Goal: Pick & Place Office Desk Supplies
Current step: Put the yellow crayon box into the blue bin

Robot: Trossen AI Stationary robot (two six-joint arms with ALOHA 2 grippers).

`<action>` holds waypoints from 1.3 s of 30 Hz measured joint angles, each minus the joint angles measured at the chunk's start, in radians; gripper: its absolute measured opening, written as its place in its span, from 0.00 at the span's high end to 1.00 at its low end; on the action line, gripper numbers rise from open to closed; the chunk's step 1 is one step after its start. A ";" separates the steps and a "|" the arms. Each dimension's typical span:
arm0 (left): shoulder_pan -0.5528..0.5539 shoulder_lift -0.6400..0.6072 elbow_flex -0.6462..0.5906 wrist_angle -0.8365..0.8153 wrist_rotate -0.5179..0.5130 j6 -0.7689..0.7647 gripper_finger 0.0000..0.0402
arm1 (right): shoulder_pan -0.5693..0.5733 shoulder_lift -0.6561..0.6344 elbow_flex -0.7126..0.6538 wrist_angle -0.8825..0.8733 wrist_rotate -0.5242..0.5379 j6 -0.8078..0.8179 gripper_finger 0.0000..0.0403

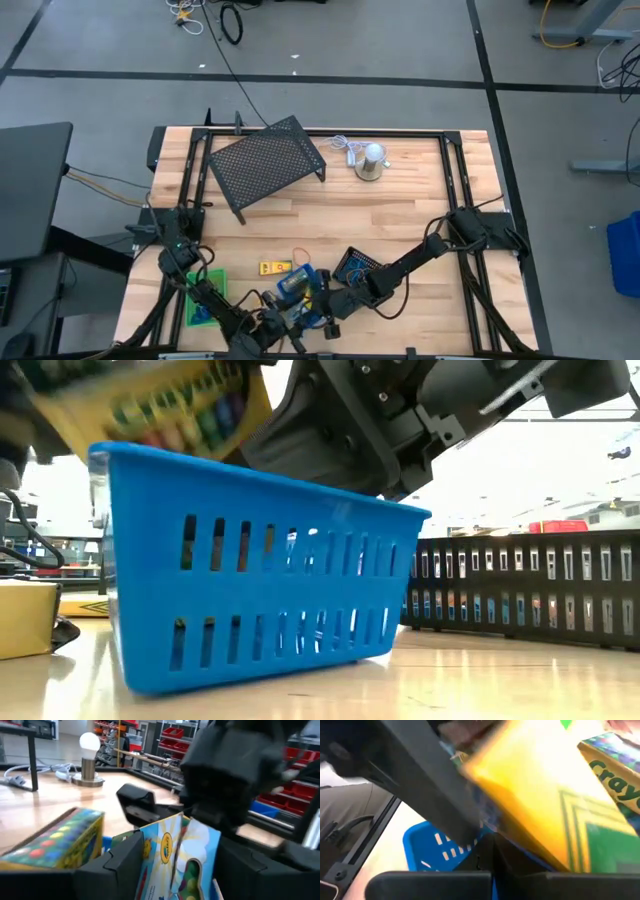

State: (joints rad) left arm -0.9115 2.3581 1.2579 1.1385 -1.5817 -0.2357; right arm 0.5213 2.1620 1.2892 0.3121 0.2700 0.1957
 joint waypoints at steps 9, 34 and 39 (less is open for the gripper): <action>-0.038 -0.002 0.002 0.433 0.015 0.496 0.46 | -0.003 0.000 0.000 0.005 0.030 0.008 1.00; -0.004 -0.007 0.003 0.329 0.011 0.497 0.51 | -0.001 0.000 0.000 0.019 0.011 0.009 1.00; -0.016 -0.008 0.003 0.381 0.018 0.576 0.38 | -0.001 -0.001 0.000 0.020 -0.002 0.009 1.00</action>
State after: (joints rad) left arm -0.9279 2.3506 1.2610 1.5194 -1.5640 0.3401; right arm 0.5198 2.1609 1.2892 0.3325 0.2684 0.2047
